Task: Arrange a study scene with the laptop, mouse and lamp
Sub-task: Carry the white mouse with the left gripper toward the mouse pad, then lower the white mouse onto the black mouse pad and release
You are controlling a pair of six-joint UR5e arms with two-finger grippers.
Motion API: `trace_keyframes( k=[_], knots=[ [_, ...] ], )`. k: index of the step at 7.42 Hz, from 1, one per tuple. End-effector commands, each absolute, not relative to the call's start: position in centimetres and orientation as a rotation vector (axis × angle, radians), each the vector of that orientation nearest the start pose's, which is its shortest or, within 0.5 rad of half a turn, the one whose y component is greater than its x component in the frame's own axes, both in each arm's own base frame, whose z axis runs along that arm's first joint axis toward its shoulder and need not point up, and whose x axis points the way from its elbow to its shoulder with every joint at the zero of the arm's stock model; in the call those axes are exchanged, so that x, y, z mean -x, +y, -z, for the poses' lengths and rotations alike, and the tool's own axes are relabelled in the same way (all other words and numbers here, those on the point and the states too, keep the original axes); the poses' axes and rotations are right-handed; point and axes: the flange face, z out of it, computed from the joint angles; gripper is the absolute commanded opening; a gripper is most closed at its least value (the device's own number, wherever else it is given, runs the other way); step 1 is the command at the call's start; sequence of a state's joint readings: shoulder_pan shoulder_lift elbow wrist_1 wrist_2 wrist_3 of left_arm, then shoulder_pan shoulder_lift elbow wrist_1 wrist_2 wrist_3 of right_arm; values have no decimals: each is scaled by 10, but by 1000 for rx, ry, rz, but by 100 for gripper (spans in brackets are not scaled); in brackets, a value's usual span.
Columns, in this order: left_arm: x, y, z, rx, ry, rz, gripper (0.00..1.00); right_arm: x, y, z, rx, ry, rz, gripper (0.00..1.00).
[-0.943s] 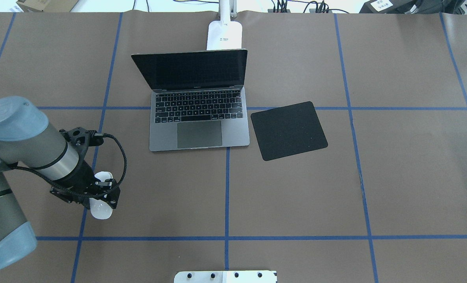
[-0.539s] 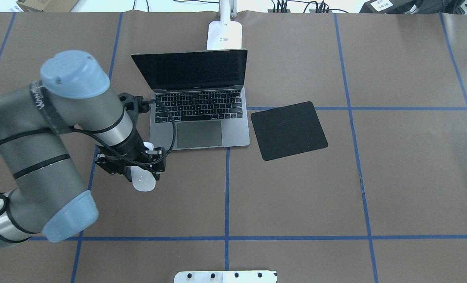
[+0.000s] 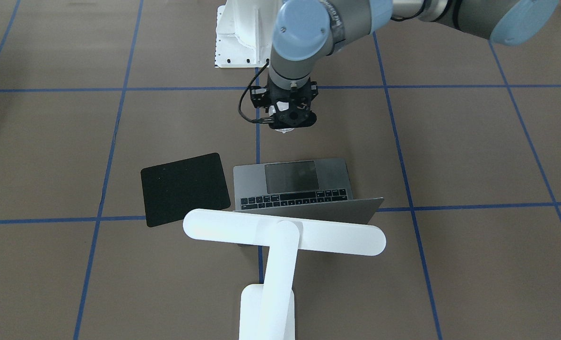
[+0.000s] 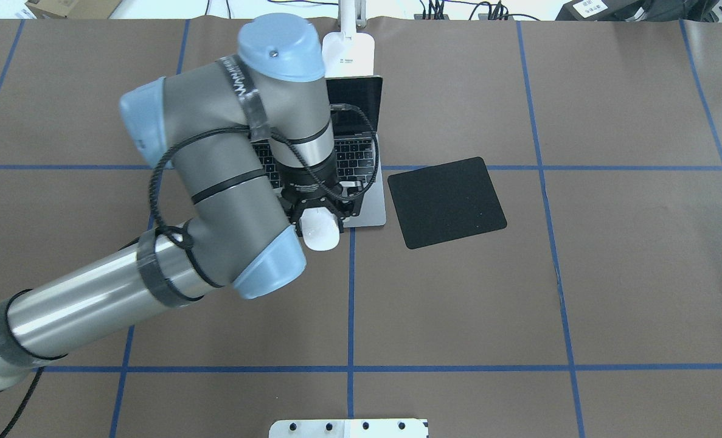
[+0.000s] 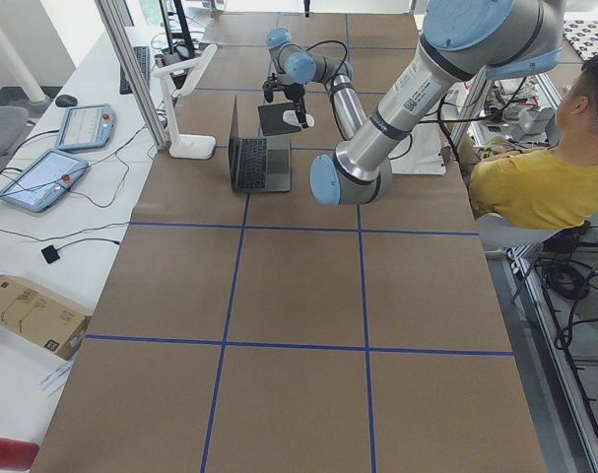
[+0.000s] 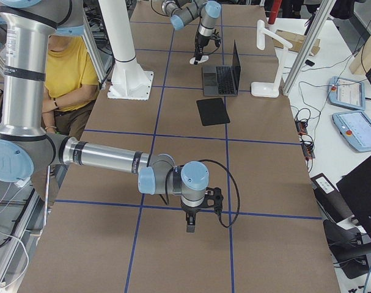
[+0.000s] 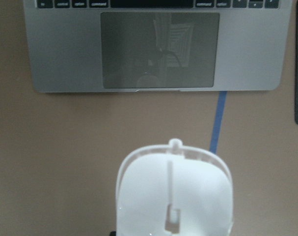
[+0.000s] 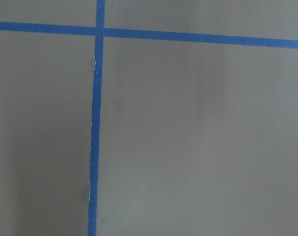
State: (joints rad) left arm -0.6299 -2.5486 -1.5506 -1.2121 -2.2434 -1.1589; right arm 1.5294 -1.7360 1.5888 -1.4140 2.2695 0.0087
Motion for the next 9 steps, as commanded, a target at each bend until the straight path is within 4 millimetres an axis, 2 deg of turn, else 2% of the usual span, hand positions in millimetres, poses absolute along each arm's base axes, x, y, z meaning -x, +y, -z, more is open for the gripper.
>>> trace_keyframes(
  k=[1, 2, 3, 4, 6, 7, 8, 9],
  knots=[
    [-581, -511, -27, 309, 799, 40, 39, -52, -421, -718, 15, -699, 32, 100],
    [-605, -525, -17, 314, 819, 75, 39, -52, -421, -718, 15, -698, 32, 100],
    [-634, -542, -19, 308, 837, 77, 39, -52, -420, -721, 20, -698, 31, 100],
    [-655, -550, -20, 301, 845, 74, 39, -52, -420, -721, 22, -698, 29, 100],
    [-707, -538, -15, 222, 826, 109, 39, -52, -416, -735, 48, -700, 20, 100],
    [-725, -526, -17, 175, 824, 137, 39, -51, -418, -738, 55, -704, 17, 100],
    [-735, -517, -16, 166, 818, 153, 39, -51, -418, -738, 56, -704, 17, 100],
    [-748, -516, -28, 127, 828, 178, 40, -51, -418, -738, 56, -706, 17, 100]
  ],
)
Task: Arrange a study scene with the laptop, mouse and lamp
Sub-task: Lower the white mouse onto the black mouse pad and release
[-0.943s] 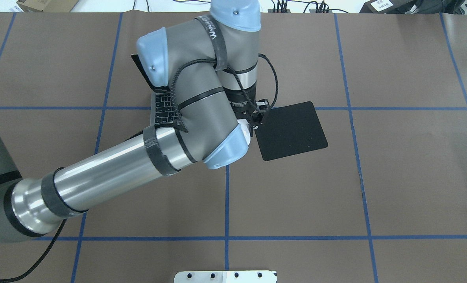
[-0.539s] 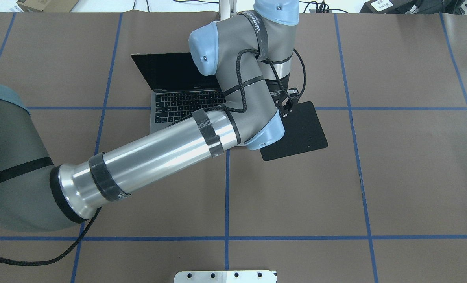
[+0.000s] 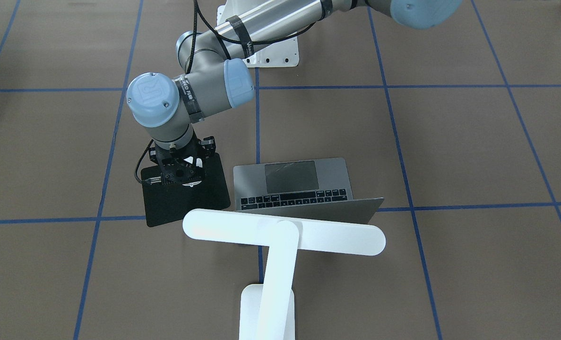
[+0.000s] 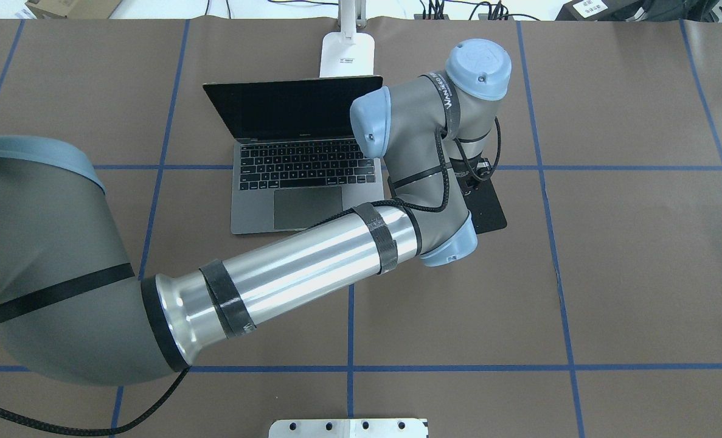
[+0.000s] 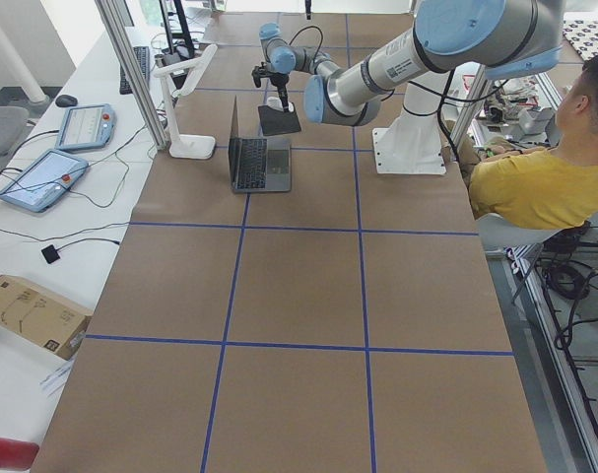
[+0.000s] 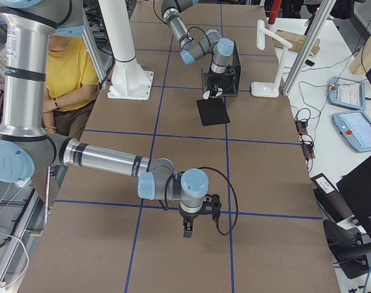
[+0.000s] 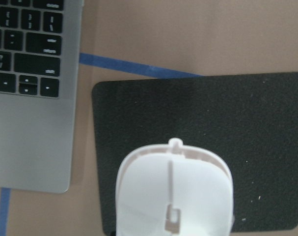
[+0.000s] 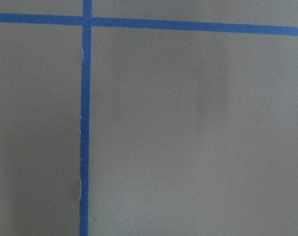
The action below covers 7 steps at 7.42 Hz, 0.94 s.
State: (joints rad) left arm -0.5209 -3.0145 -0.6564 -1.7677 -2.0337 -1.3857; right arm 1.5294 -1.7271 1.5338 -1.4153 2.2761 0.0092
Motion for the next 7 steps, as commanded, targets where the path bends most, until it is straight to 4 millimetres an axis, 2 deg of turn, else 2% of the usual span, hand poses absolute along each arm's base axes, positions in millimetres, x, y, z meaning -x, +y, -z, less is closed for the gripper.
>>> trace_keyframes(
  k=[1, 3, 5, 6, 7],
  knots=[
    [-754, -515, -35, 116, 826, 178, 43, -51, -419, -737, 55, -706, 17, 100],
    [-763, -500, -30, 119, 835, 161, 59, -51, -420, -737, 54, -706, 16, 100],
    [-766, -496, -30, 118, 835, 156, 78, -51, -422, -736, 52, -704, 17, 100],
    [-765, -496, -28, 118, 838, 157, 84, -51, -422, -736, 51, -704, 17, 100],
    [-765, -496, -28, 118, 838, 157, 84, -51, -423, -735, 49, -706, 18, 100]
  ],
)
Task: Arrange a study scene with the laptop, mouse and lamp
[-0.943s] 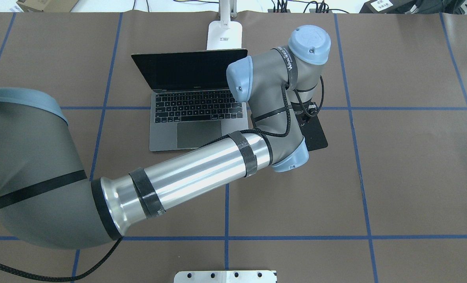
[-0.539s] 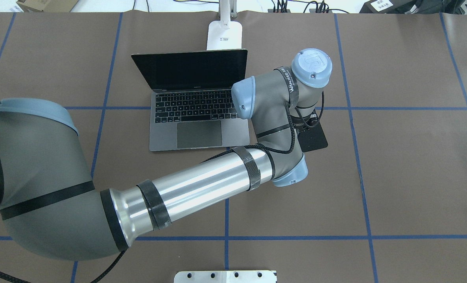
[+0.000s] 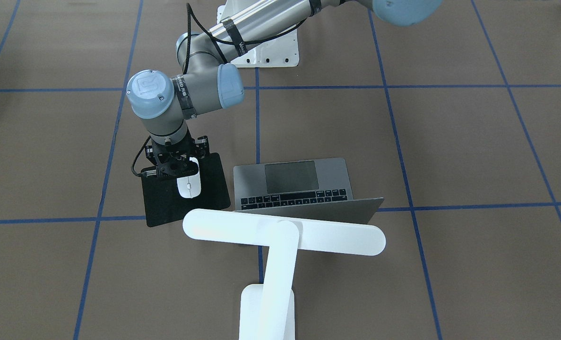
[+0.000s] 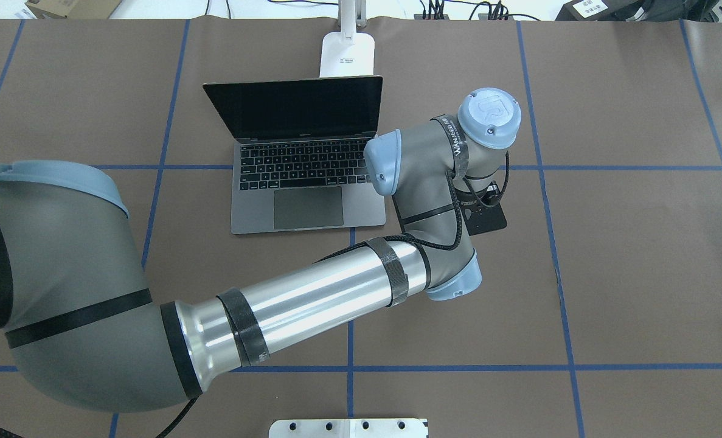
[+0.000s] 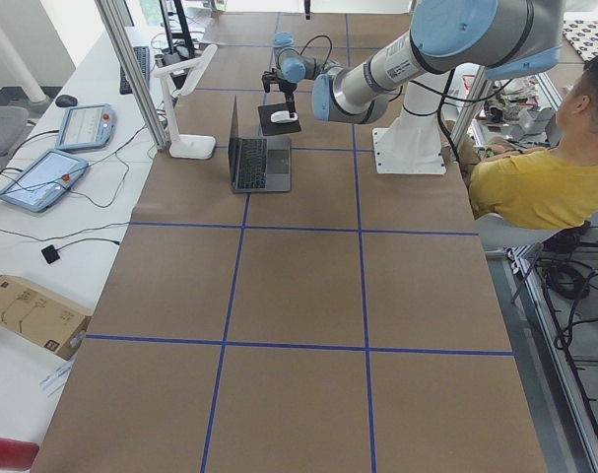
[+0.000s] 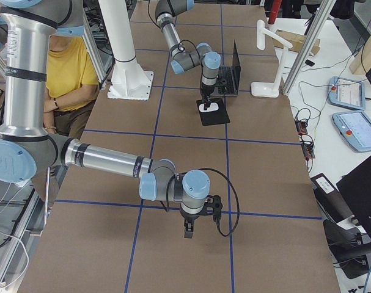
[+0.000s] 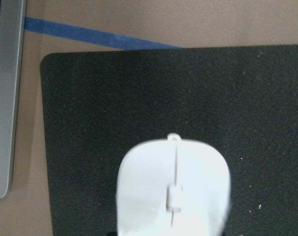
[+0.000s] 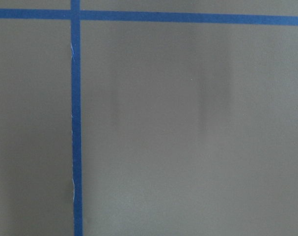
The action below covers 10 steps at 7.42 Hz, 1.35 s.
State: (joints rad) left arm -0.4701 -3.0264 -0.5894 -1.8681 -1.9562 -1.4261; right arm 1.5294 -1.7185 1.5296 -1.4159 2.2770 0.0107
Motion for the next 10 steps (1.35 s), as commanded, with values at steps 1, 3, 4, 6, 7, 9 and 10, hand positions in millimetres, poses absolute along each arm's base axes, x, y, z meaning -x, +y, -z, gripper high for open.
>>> trace_keyframes(
  k=[1, 3, 4, 6, 7, 9, 10],
  knots=[
    [-765, -497, -28, 102, 840, 162, 85, -51, -423, -735, 49, -706, 18, 100],
    [-765, -496, -25, 92, 850, 158, 91, -51, -422, -741, 59, -706, 16, 100],
    [-762, -496, -21, 85, 859, 147, 99, -51, -428, -738, 52, -704, 18, 100],
    [-748, -490, 1, 52, 904, 92, 100, -51, -429, -737, 50, -705, 19, 100],
    [-736, -483, -5, 55, 903, 86, 100, -51, -431, -736, 47, -703, 20, 100],
    [-679, -476, -18, 83, 898, 11, 100, -51, -433, -735, 46, -703, 21, 100],
    [-640, -479, -43, 56, 891, -14, 100, -51, -432, -735, 46, -703, 21, 100]
  ],
)
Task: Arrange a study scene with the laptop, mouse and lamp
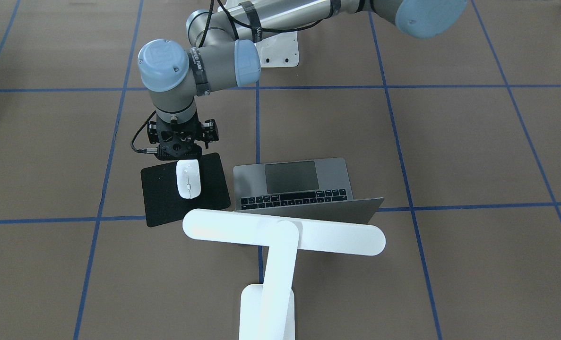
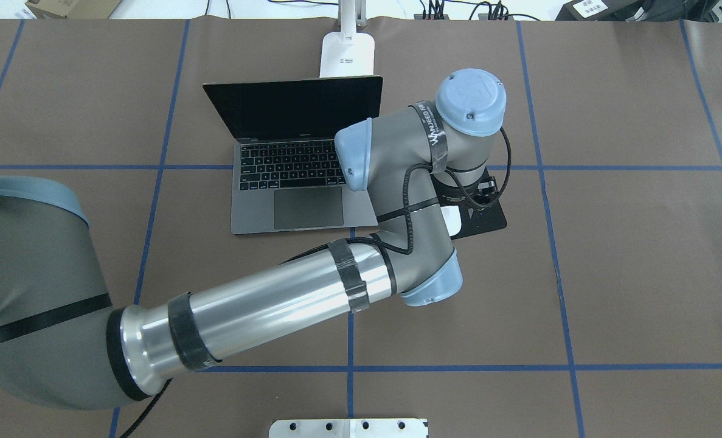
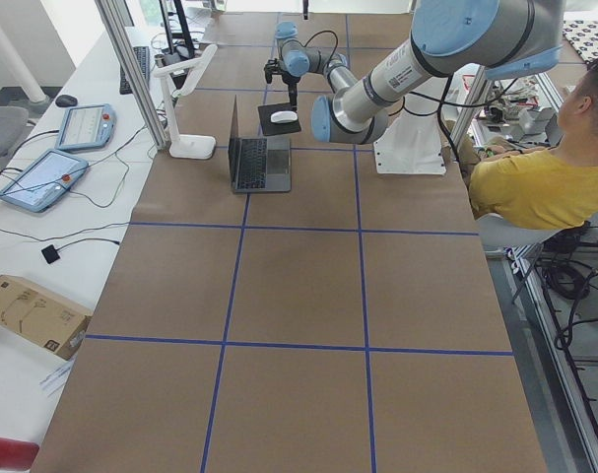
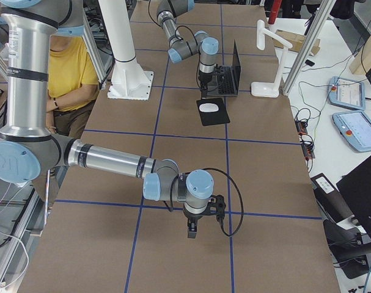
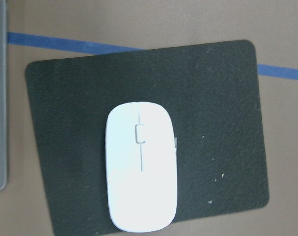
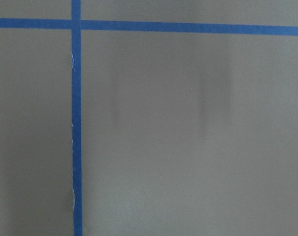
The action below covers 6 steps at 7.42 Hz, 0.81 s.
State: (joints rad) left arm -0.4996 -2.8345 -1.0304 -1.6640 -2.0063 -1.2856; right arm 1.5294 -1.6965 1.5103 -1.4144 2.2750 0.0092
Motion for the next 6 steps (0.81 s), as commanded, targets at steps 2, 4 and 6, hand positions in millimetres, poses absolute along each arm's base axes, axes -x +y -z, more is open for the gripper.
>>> trace_keyframes(
  k=[2, 4, 6],
  knots=[
    [-534, -499, -154, -30, 900, -127, 100, -51, -432, -734, 41, -705, 27, 100],
    [-400, -540, -240, -76, 887, -246, 100, -53, -431, -734, 34, -701, 32, 100],
    [-273, -564, -338, -129, 834, -362, 100, -64, -432, -729, 16, -701, 10, 100]
  ],
)
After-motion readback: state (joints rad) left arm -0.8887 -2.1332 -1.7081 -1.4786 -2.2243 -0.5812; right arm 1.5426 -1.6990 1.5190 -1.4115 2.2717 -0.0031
